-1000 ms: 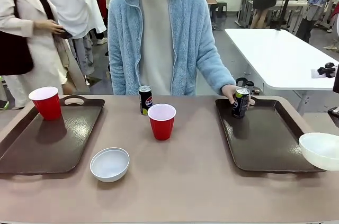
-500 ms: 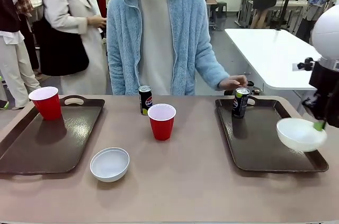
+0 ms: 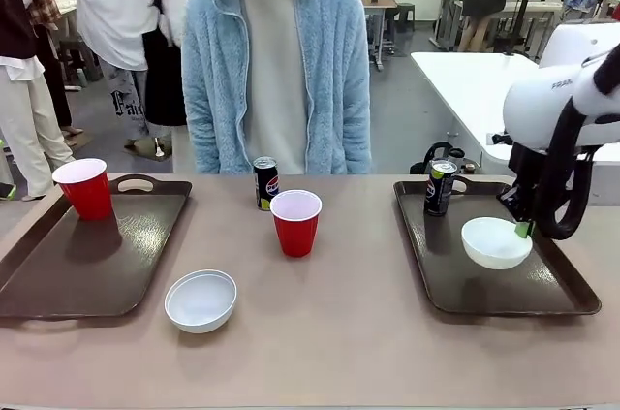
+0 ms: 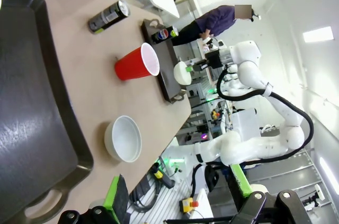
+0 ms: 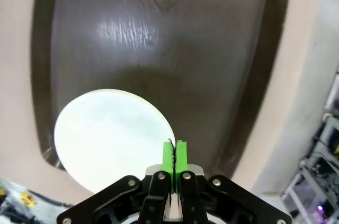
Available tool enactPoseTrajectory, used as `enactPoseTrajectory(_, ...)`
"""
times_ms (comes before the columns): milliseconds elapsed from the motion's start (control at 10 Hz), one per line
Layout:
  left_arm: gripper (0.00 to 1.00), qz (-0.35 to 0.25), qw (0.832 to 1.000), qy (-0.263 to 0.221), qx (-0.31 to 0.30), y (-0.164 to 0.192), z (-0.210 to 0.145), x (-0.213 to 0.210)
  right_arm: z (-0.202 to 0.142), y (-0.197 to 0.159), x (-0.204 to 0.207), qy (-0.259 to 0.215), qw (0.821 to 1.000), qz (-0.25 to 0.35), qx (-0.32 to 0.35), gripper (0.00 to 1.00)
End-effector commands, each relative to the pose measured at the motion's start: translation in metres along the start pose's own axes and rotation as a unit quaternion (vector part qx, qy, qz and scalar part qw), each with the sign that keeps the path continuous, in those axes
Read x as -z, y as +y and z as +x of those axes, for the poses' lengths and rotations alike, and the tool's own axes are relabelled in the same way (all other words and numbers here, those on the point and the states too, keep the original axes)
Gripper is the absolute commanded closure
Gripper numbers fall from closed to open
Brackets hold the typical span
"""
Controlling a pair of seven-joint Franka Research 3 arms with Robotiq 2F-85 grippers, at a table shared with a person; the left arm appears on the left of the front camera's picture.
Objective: Prepare tableware on both trays.
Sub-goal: Pick up a Picnic Bowl from the table and place it on a Handle tray.
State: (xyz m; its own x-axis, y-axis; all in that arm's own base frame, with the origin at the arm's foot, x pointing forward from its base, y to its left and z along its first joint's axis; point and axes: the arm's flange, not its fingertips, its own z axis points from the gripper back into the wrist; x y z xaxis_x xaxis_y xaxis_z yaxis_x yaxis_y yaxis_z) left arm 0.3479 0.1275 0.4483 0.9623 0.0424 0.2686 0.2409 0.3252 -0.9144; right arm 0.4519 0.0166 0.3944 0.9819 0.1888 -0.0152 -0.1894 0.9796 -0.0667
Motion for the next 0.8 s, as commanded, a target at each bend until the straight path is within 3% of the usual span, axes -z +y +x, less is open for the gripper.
enactPoseTrajectory(0,0.00,-0.009,1.000,-0.005,0.004,-0.002,0.000,0.000,0.014,0.003,0.004,-0.017,1.000,0.006,0.008,0.98)
enactPoseTrajectory(300,0.00,-0.009,1.000,-0.005,0.004,-0.002,0.000,0.000,0.020,0.001,0.015,-0.009,1.000,-0.006,0.013,0.98)
enactPoseTrajectory(500,0.00,-0.009,1.000,-0.005,0.004,-0.002,0.000,0.000,0.024,-0.002,0.018,-0.003,1.000,-0.007,0.018,0.70)
enactPoseTrajectory(700,0.00,-0.009,1.000,-0.005,0.004,-0.002,0.000,0.000,0.021,-0.002,0.013,-0.006,1.000,-0.001,0.014,0.11)
